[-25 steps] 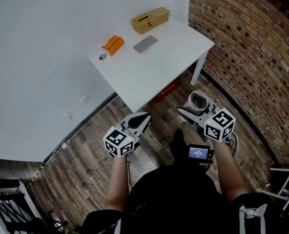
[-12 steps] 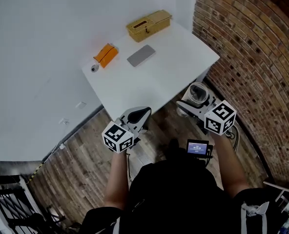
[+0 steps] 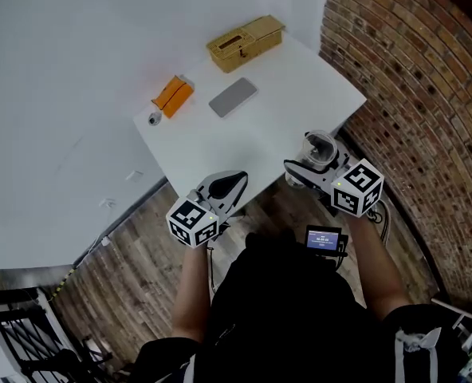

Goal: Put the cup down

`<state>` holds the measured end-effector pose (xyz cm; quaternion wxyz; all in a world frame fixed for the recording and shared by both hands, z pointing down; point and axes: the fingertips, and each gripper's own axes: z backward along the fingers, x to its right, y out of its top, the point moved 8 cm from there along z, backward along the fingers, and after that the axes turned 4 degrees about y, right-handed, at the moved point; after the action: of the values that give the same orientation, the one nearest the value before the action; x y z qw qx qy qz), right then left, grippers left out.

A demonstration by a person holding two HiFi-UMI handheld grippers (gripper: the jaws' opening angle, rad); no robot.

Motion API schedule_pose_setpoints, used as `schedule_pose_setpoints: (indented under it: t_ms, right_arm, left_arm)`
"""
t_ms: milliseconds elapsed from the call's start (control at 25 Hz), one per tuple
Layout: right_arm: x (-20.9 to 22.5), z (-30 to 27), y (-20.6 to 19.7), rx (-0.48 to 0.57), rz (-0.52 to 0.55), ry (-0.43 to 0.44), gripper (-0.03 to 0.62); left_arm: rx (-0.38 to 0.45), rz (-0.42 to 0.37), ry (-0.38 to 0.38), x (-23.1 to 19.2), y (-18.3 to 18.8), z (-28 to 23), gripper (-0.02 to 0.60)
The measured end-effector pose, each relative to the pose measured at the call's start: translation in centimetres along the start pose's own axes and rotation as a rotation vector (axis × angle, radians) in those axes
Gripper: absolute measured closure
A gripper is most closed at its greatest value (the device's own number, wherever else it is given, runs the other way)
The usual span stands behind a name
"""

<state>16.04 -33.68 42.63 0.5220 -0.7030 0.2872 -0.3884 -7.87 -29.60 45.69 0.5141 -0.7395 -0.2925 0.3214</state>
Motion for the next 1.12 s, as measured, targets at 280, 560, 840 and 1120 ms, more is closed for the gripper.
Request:
schedule_pose_setpoints:
  t_ms: [280, 560, 840, 1120]
  right_arm:
    - [-2.1, -3.6, 1.2, 0.028, 0.002, -0.016, 0.227]
    - [-3.2, -5.9, 2.6, 0.046, 0.019, 0.009, 0.227]
    - [-1.9, -6.2, 3.6, 0.056, 0.030, 0.043, 0.227]
    - [-1.3, -6.9, 3.4, 0.057, 0.012, 0.089, 0.227]
  left_arm:
    - [0.028, 0.020, -0.063, -2.1, 0.6, 1.3, 0.574]
    - [0.081, 0.040, -0.102, -3.3, 0.9, 1.8, 0.574]
    - [0.117, 0.051, -0.075, -3.8, 1.9, 1.0, 0.574]
    - [0.114, 0.059, -0.052, -3.9, 1.8, 0.7, 0.572]
